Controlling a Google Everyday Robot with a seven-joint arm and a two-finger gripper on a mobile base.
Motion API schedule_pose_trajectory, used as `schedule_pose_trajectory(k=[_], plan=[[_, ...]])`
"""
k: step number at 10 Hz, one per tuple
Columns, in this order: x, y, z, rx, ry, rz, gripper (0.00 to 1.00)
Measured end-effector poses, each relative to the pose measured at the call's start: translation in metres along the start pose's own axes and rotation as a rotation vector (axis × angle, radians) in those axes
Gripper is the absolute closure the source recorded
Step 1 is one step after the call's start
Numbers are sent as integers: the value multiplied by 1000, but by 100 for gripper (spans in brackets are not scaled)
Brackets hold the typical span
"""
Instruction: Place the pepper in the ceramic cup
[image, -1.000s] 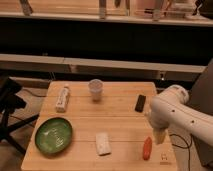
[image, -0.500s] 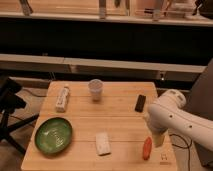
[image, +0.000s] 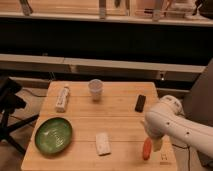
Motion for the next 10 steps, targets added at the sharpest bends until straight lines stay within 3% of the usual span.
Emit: schedule_pose_trajectory(k=[10], plan=[[-5,4,31,-5,-35,-59,20]])
